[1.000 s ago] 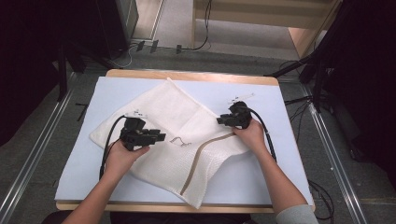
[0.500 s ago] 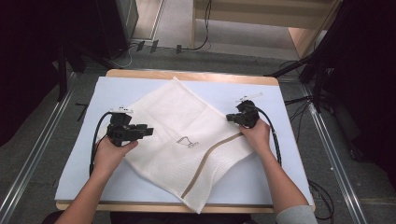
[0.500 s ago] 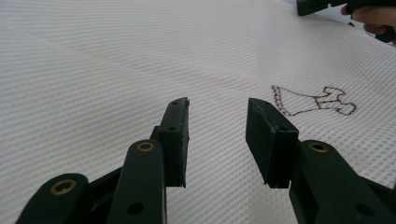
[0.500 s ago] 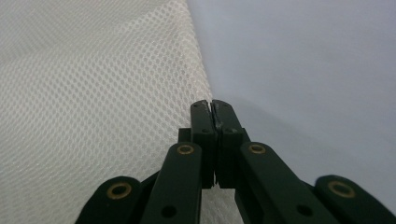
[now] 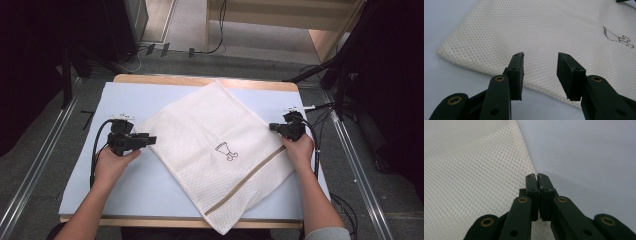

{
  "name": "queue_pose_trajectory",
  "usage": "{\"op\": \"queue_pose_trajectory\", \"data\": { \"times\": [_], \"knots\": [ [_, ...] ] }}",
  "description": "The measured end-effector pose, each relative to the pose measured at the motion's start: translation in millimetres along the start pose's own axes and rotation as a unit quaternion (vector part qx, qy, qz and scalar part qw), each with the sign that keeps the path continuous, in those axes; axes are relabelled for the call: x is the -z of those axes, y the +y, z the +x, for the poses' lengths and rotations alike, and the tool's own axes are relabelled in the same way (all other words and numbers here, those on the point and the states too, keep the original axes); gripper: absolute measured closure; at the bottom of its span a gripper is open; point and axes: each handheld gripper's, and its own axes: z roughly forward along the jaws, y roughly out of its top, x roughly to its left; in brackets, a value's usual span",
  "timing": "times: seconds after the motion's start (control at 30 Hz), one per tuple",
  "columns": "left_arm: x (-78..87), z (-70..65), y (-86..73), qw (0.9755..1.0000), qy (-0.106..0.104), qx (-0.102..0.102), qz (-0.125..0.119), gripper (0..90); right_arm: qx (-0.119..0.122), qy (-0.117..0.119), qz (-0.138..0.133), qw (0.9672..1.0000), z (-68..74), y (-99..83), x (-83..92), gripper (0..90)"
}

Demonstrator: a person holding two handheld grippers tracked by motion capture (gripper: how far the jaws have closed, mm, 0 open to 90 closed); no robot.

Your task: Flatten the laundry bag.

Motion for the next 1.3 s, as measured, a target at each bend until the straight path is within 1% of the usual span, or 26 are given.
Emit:
{"op": "queue_pose_trajectory", "data": {
  "times": [0.13, 0.2, 0.27, 0.33, 0.47, 0.53, 0.57, 0.6, 0.63, 0.73, 0.8, 0.9, 0.97, 1.0, 1.03, 1.07, 1.13, 1.2, 1.3],
  "knots": [
    [-0.8, -2.0, -8.4, 0.9999, 0.015, -0.005, 0.004, 58.1, 0.007, -0.007, 0.004, 0.9999, 4.0, -0.5, 0.4, 87.6],
    [-0.6, -2.7, -13.7, 0.9997, 0.02, 0.004, 0.01, 58.2, 0.007, -0.008, 0.004, 0.9999, 4.2, -0.7, 0.3, 86.1],
    [-1.7, -4.4, -19.7, 0.9996, 0.023, 0.008, 0.016, 58.7, 0.001, -0.008, 0.002, 1.0, 3.6, -0.9, 0.7, 83.9],
    [-3.5, -6.1, -24.4, 0.9993, 0.025, 0.01, 0.027, 58.5, 0.002, -0.009, 0.002, 1.0, 3.5, -0.9, 1.2, 82.4],
    [-12.4, -9.5, -29.6, 0.9984, 0.034, 0.014, 0.043, 57.9, 0.001, -0.008, 0.002, 1.0, 2.8, -0.6, 1.4, 81.0],
    [-18.1, -10.5, -30.8, 0.9979, 0.032, 0.019, 0.053, 57.0, 0.002, -0.007, 0.003, 1.0, 3.4, -0.4, 0.3, 80.8],
    [-20.1, -12.0, -31.2, 0.998, 0.032, 0.021, 0.05, 56.0, 0.002, -0.008, 0.003, 1.0, 4.3, -0.3, -0.3, 80.8],
    [-20.8, -13.3, -30.7, 0.9983, 0.027, 0.024, 0.046, 55.5, 0.007, -0.009, 0.006, 0.9999, 4.6, 0.0, -0.6, 80.7],
    [-22.9, -14.2, -30.3, 0.9983, 0.02, 0.027, 0.048, 55.0, 0.006, -0.008, 0.005, 0.9999, 5.5, 0.1, -1.1, 80.8],
    [-30.2, -21.1, -27.9, 0.9985, 0.026, 0.03, 0.038, 53.9, 0.005, -0.007, 0.003, 1.0, 5.3, -0.2, -1.9, 81.2],
    [-34.2, -23.3, -26.8, 0.9987, 0.026, 0.028, 0.034, 58.2, 0.003, -0.005, 0.004, 1.0, 4.5, -0.3, -1.4, 82.0],
    [-37.7, -23.7, -24.4, 0.9986, 0.033, 0.026, 0.032, 66.2, 0.003, -0.007, 0.006, 0.9999, 5.4, -0.4, -1.5, 84.0],
    [-38.7, -20.7, -23.5, 0.9987, 0.027, 0.032, 0.031, 72.5, 0.001, -0.004, 0.005, 1.0, 6.1, -0.4, -1.9, 85.7],
    [-38.9, -18.6, -22.8, 0.9986, 0.024, 0.033, 0.034, 76.3, 0.001, -0.003, 0.006, 1.0, 6.0, -0.4, -1.9, 86.5],
    [-39.9, -16.8, -22.0, 0.9985, 0.013, 0.039, 0.035, 80.0, 0.0, -0.002, 0.007, 1.0, 5.8, -0.2, -1.7, 87.0],
    [-40.3, -15.5, -20.7, 0.9983, 0.009, 0.043, 0.037, 82.6, -0.002, -0.001, 0.008, 1.0, 5.7, 0.0, -1.5, 87.4],
    [-39.8, -14.1, -16.8, 0.9983, 0.001, 0.039, 0.043, 85.5, -0.002, 0.002, 0.01, 0.9999, 5.3, 0.2, -1.0, 87.5],
    [-36.5, -13.0, -12.7, 0.9987, 0.005, 0.033, 0.038, 86.1, -0.003, 0.006, 0.012, 0.9999, 5.6, 0.4, 0.2, 87.8],
    [-29.8, -6.0, -6.1, 0.9988, 0.001, 0.038, 0.029, 86.9, -0.005, 0.014, 0.017, 0.9997, 7.7, 0.2, 1.4, 87.9]
  ]
}}
